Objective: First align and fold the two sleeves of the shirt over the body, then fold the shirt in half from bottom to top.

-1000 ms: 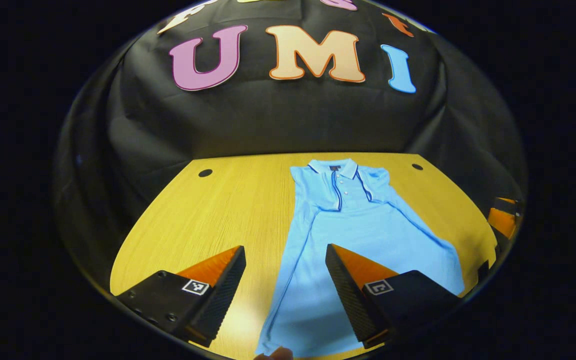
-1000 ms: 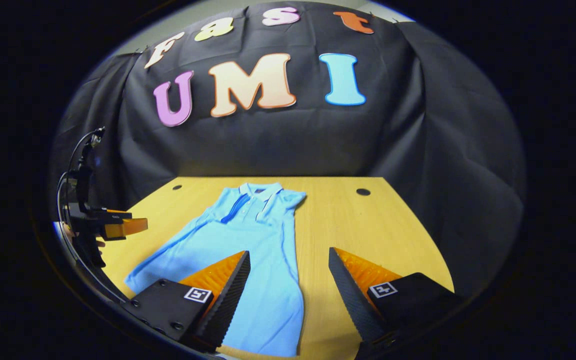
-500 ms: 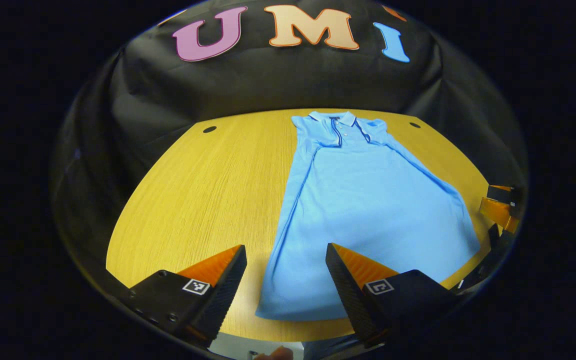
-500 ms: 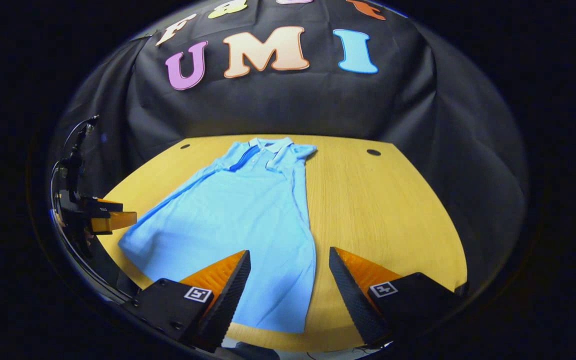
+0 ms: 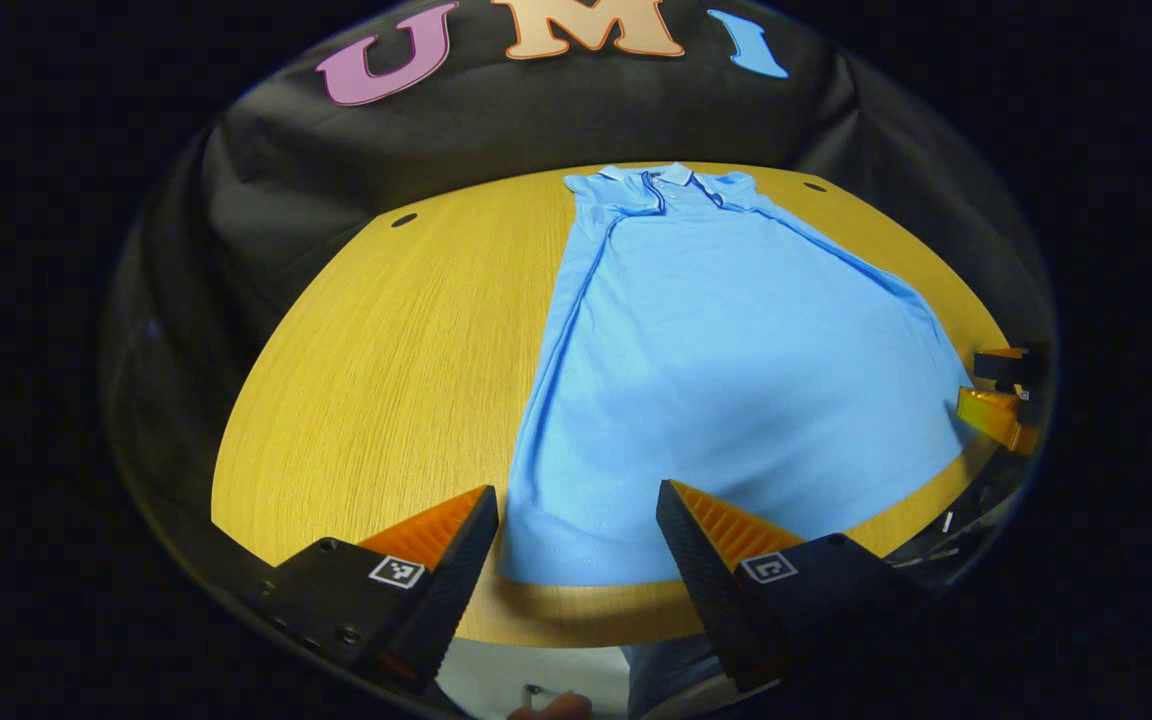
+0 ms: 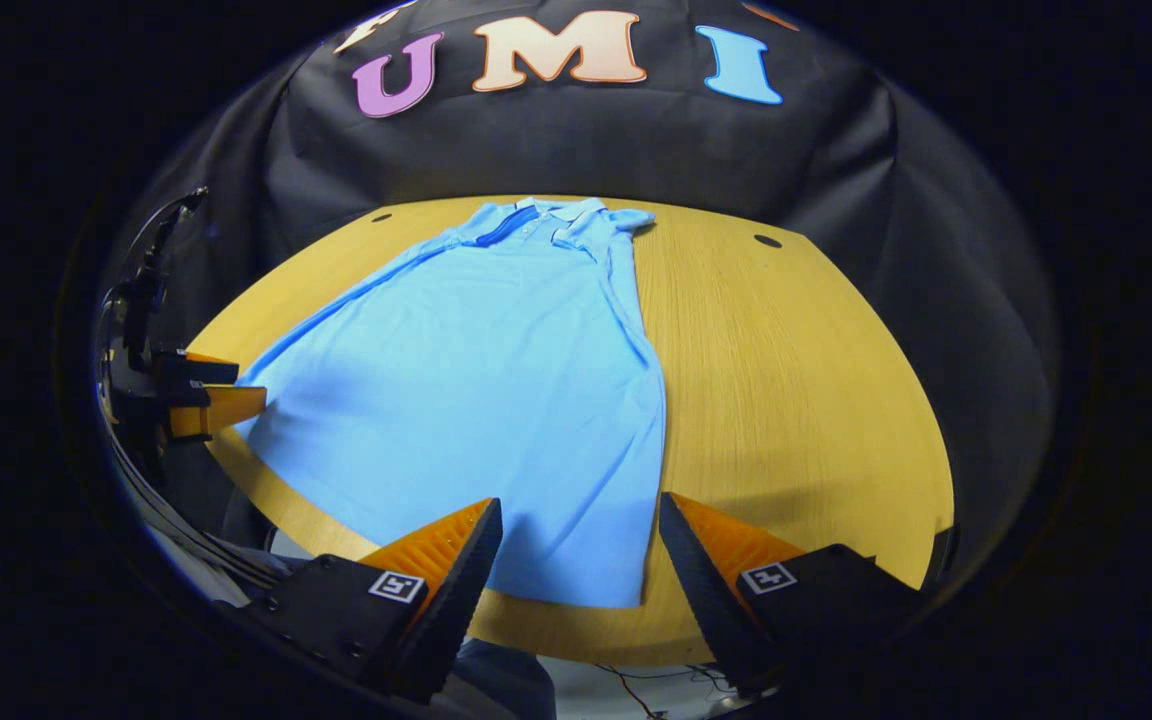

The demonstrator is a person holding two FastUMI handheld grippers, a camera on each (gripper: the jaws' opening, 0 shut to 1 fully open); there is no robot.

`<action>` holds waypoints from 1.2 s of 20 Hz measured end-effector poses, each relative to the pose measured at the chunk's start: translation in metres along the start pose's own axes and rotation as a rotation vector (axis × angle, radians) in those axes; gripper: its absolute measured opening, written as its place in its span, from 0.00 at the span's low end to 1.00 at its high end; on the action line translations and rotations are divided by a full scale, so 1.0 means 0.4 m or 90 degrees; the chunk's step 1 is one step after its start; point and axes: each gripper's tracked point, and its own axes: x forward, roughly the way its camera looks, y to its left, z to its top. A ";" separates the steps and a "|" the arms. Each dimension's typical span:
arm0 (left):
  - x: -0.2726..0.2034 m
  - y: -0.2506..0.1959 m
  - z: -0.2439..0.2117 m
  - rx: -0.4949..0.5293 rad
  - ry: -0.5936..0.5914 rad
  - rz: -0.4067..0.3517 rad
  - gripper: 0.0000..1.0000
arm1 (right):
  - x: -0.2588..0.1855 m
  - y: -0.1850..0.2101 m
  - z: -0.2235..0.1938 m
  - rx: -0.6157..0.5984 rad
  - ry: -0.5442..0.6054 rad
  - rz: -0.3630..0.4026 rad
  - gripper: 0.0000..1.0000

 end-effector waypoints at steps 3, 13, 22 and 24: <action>0.004 -0.016 -0.002 -0.004 0.000 -0.010 0.93 | 0.009 0.013 -0.012 0.012 0.017 0.015 0.95; 0.019 -0.098 0.008 0.004 -0.019 -0.021 0.00 | 0.008 0.094 -0.010 0.023 0.033 0.098 0.03; -0.010 -0.127 0.078 -0.035 -0.011 -0.063 0.00 | -0.017 0.074 0.100 0.082 -0.016 0.116 0.03; -0.006 -0.134 0.125 -0.020 -0.028 -0.068 0.00 | -0.021 0.065 0.147 0.083 -0.040 0.114 0.03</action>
